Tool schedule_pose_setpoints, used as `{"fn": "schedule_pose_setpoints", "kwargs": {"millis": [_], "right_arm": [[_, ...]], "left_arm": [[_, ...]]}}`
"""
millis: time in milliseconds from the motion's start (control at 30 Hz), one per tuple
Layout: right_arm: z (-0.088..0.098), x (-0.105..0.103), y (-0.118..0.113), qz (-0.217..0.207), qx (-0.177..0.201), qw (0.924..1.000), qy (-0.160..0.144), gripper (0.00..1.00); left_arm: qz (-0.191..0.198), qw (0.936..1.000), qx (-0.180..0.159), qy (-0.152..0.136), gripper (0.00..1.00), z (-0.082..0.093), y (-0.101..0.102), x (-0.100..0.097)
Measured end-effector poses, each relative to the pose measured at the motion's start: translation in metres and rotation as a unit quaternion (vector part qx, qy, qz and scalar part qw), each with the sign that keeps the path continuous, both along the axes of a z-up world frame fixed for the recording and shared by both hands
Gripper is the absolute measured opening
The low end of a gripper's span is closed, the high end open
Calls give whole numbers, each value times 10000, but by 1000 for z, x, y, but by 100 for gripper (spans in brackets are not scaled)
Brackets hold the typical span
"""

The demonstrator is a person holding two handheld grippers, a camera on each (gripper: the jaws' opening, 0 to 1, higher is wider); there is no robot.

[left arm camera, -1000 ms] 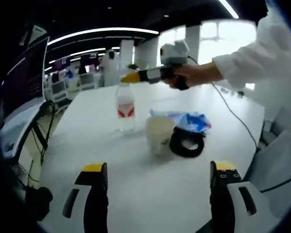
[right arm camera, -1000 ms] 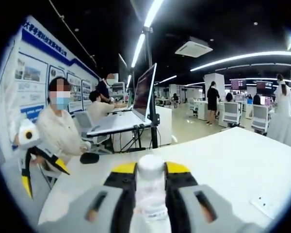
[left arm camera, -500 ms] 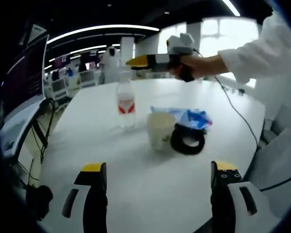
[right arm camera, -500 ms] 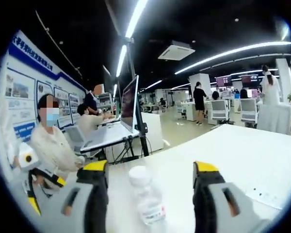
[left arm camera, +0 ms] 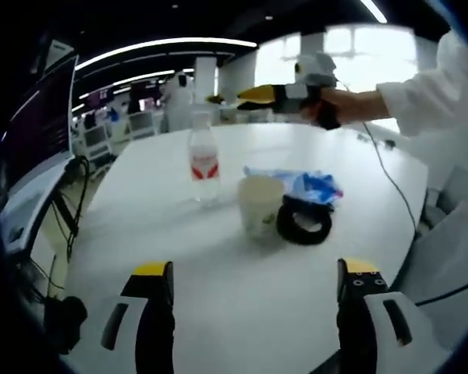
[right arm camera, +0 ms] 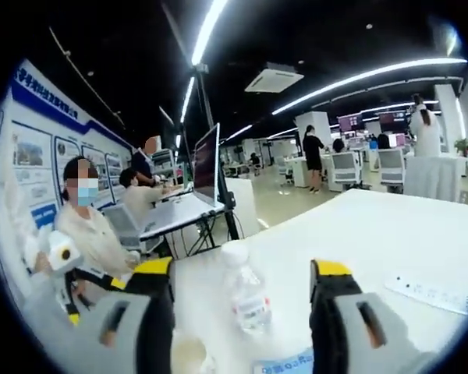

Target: Arrange the tabletop items into an orderly group along one side of the table until the central work area is clear of visible clutter.

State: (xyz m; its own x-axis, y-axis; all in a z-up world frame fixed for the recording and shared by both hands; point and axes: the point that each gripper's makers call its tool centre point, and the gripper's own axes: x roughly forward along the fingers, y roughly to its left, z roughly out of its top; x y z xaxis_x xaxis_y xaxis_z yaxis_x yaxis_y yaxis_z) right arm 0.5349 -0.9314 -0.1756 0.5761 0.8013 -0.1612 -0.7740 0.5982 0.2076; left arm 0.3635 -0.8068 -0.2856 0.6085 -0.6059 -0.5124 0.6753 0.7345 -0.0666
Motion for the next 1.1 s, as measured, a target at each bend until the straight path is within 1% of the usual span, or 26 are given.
{"fn": "schedule_pose_setpoints", "kwargs": {"millis": [67,167,200,267,367,433,467,567,633,767,867,1000,1033,1067,1100], "right_arm": [[-2,-5,-2,-39,-10,10000,46,71],[-9,-14,-6,-98,-108,9996,223,71],[-12,-19,-9,-111,-197,9995,229,71],[-14,-26,-13,-142,-250,9993,230,70],[-15,-35,-22,-271,-242,9989,300,70],[-16,-42,-31,-409,-217,9983,353,69],[-16,-46,-36,-544,-180,9976,389,69],[-18,-59,-44,-653,-175,9969,407,69],[-22,-68,-50,-744,-246,9959,458,69],[-22,-81,-62,-1037,-204,9930,530,68],[-22,-91,-66,-1144,-192,9916,572,68],[-23,-105,-73,-1390,-195,9881,628,67],[-23,-110,-75,-1469,-174,9868,661,67],[-24,-113,-76,-1528,-172,9858,680,67],[-25,-116,-77,-1583,-176,9848,697,66]], "left_arm": [[-28,10000,38,8,82,-1,-1,-1],[-57,10000,51,16,81,-1,-2,-2],[-77,9999,64,24,81,-2,-2,-3],[-110,9999,53,22,81,-1,-4,-4],[-188,9998,73,56,81,-3,-6,-6],[-233,9997,81,82,80,-5,-6,-7],[-240,9996,76,85,80,-5,-6,-7],[-248,9996,44,85,79,-4,-6,-7],[-269,9996,40,101,79,-4,-6,-8],[-373,9991,53,210,77,-7,-8,-13],[-464,9988,17,180,78,-6,-11,-15],[-577,9982,23,188,78,-6,-15,-19],[-581,9981,80,212,78,-8,-15,-19],[-579,9976,152,343,79,-13,-13,-20],[-563,9976,115,380,79,-13,-14,-19]]}}
